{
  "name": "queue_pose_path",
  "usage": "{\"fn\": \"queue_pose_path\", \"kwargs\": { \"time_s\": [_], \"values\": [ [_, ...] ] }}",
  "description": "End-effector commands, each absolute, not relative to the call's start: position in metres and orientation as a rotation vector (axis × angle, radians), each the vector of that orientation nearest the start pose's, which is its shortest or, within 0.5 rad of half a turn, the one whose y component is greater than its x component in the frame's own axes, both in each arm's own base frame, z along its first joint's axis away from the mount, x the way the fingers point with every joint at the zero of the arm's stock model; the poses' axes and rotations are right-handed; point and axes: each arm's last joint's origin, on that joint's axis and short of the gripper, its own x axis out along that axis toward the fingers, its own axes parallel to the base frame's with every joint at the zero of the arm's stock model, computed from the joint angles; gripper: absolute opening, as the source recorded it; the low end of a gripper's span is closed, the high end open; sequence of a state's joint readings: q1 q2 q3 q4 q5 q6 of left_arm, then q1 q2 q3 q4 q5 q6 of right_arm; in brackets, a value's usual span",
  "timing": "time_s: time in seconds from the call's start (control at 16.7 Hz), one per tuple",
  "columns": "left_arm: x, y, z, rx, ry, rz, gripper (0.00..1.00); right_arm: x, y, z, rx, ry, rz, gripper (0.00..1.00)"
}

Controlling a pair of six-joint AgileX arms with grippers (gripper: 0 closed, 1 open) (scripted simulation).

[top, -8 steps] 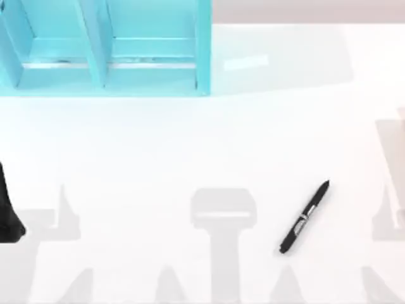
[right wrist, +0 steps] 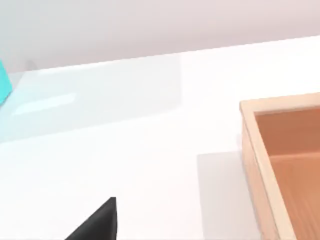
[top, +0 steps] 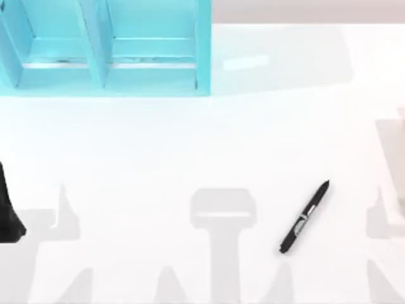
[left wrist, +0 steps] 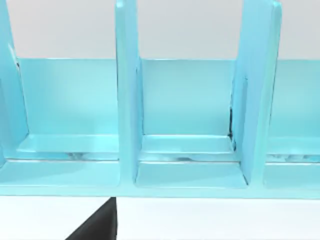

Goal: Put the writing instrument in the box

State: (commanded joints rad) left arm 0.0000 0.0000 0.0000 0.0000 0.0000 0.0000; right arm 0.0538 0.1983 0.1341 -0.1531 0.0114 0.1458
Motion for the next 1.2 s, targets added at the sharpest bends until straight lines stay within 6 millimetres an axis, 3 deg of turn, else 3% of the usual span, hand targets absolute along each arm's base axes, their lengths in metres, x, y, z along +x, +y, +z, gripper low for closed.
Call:
{"fn": "queue_pose_path", "kwargs": {
  "time_s": [0.18, 0.42, 0.72, 1.2],
  "values": [
    [0.106, -0.001, 0.160, 0.000, 0.000, 0.000, 1.00, 0.125, 0.013, 0.195, 0.255, 0.418, 0.046, 1.00],
    [0.106, -0.001, 0.160, 0.000, 0.000, 0.000, 1.00, 0.160, 0.028, 0.215, 0.377, 0.693, 0.018, 1.00],
    [0.106, -0.001, 0.160, 0.000, 0.000, 0.000, 1.00, 0.197, 0.057, 0.230, 0.475, 0.930, 0.005, 1.00],
    [0.106, -0.001, 0.160, 0.000, 0.000, 0.000, 1.00, 0.277, 0.127, 0.212, 0.548, 1.315, -0.228, 1.00]
  ]
}}
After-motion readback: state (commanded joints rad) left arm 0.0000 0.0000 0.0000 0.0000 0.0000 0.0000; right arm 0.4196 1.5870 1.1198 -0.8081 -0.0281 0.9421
